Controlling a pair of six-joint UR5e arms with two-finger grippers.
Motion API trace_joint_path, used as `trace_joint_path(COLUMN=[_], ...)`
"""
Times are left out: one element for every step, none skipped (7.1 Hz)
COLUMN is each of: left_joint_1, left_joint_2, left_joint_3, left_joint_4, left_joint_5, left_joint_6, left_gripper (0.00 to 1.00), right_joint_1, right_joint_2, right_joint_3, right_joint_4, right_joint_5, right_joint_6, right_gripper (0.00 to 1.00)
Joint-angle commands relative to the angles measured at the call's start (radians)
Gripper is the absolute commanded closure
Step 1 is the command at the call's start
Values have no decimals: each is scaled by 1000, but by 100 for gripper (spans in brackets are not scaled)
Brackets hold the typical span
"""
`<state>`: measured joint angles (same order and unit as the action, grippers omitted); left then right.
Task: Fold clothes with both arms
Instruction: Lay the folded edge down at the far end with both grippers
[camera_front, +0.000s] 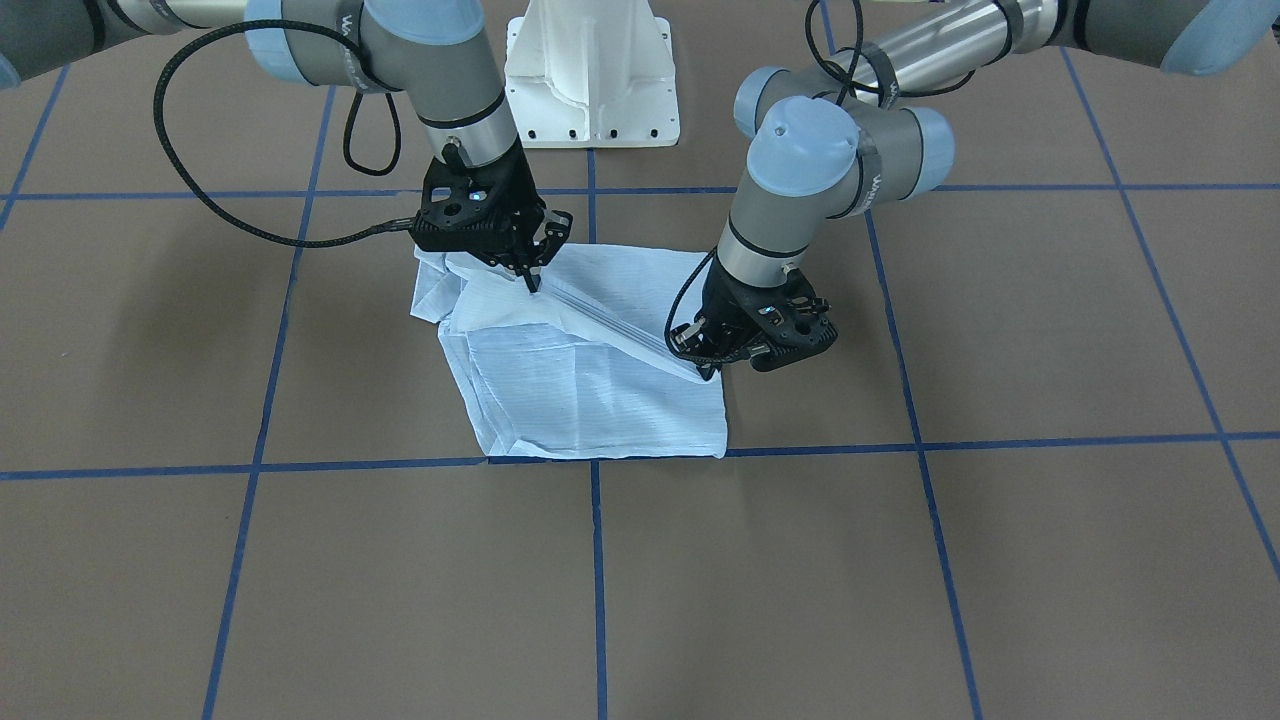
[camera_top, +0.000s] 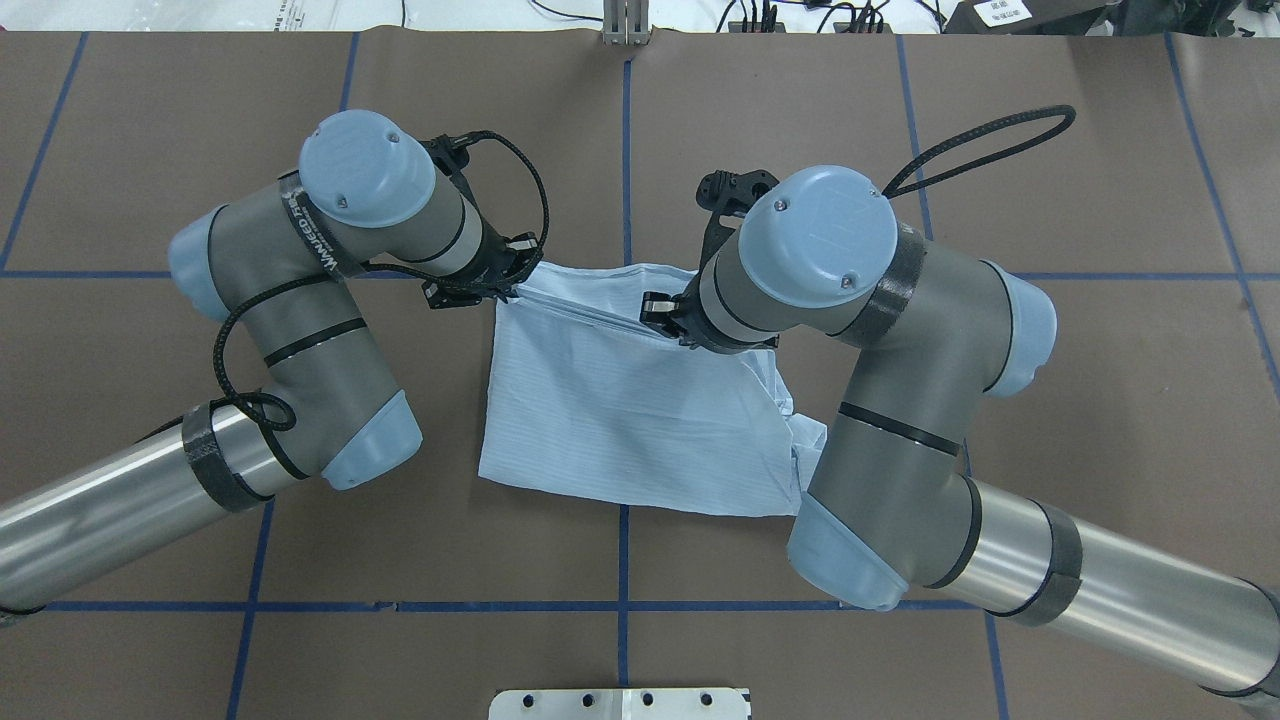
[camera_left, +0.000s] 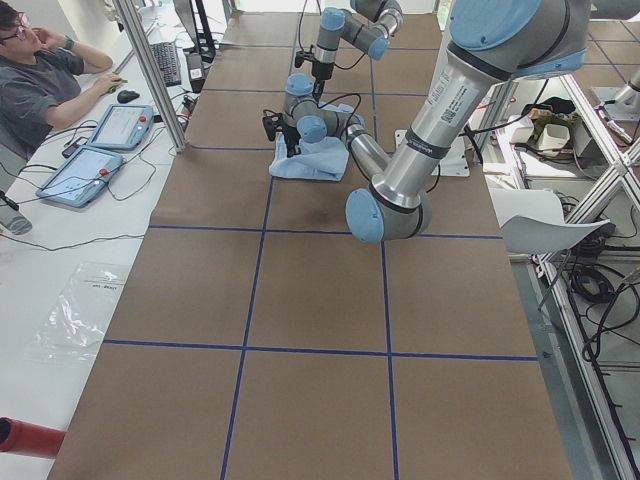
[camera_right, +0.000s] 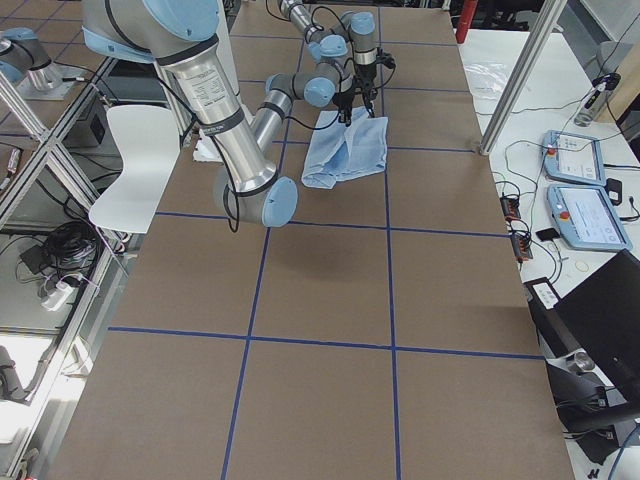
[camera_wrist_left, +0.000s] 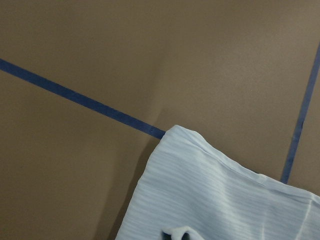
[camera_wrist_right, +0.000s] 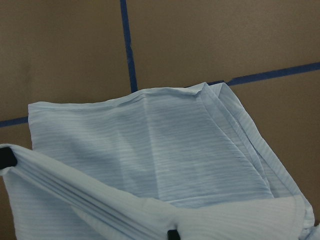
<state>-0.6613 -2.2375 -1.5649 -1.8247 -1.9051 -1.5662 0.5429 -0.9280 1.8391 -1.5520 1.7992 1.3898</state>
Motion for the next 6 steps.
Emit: trace_joint_path(left_joint_1=[-11,-15,-17,-17,-15,-15], left_joint_2=[3,12,16,18,25,30], left_joint_3=[-9,-44,-59,-73,-78,-84], left_joint_4=[5,13,30,45,45,45], left_joint_5=[-2,-2,-2,-2,-2,-2], left_joint_6=[0,0,0,0,0,0], left_gripper=[100,100,100,100,100,100], right_joint_1=[71,71,72,72,72,72], right_joint_2=[126,126,124,126,126,126], right_joint_3=[-360,-359,-356,-354,-354,-354], right_joint_4=[155,155,155,156,155,155], right_joint_5=[3,5,6,8,9,12], right_joint_6=[-81,-78,-78,-78,-74,-71], right_gripper=[100,100,100,100,83,73])
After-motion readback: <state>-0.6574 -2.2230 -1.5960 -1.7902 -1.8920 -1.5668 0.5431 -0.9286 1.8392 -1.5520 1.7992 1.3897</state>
